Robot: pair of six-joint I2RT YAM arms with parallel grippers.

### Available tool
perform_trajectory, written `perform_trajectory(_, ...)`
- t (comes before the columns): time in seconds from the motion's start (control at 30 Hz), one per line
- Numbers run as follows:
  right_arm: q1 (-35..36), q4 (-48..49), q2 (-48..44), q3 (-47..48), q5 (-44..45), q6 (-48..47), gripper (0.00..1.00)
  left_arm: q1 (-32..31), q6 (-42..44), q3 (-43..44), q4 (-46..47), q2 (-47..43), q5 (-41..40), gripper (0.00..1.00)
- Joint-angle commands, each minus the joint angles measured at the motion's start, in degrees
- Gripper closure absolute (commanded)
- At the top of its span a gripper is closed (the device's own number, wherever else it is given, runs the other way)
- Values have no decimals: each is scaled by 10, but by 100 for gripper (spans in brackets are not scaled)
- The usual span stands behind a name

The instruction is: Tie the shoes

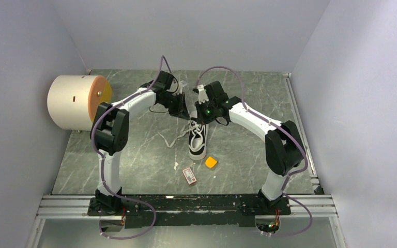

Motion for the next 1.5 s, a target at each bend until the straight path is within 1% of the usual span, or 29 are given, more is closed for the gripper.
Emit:
perform_trajectory(0.0, -3, -51, 12, 44, 77, -21, 90, -2, 0, -41, 13, -59, 4, 95)
perform_trajectory(0.07, -1, -66, -1, 40, 100, -39, 80, -2, 5, -56, 7, -72, 4, 95)
perform_trajectory(0.13, 0, -59, -23, 23, 103, -59, 69, -1, 13, -64, -3, -82, -1, 95)
perform_trajectory(0.2, 1, -28, -47, 1, 90, -82, 66, -1, 18, -74, -6, -93, -7, 95)
perform_trajectory(0.27, 4, -2, -56, -15, 77, -106, 65, 0, 19, -83, -7, -101, -11, 95)
perform_trajectory(0.37, 9, 35, -61, -45, 25, -178, 63, 0, 17, -93, -5, -108, -6, 95)
perform_trajectory(0.43, 26, 66, -78, -78, 18, -238, 60, 0, 14, -100, 0, -112, 0, 95)
perform_trajectory(0.57, 41, 81, -102, -105, 3, -365, 61, 0, 20, -103, -7, -121, -2, 95)
perform_trajectory(0.73, 46, 72, -81, -90, 34, -428, 62, 1, 25, -109, -9, -129, -5, 95)
perform_trajectory(0.83, 51, 73, -62, -79, 52, -441, 63, 1, 26, -114, -7, -131, -2, 95)
perform_trajectory(0.93, 56, 61, -44, -61, 48, -451, 64, 2, 33, -112, -15, -133, -2, 95)
perform_trajectory(1.33, 75, 54, -15, -53, 44, -469, 65, 30, 48, -98, -28, -127, 19, 95)
perform_trajectory(1.4, 74, 52, -10, -51, 40, -470, 69, 32, 49, -93, -29, -123, 23, 95)
perform_trajectory(1.47, 74, 52, -6, -48, 38, -465, 78, 32, 47, -88, -26, -118, 32, 95)
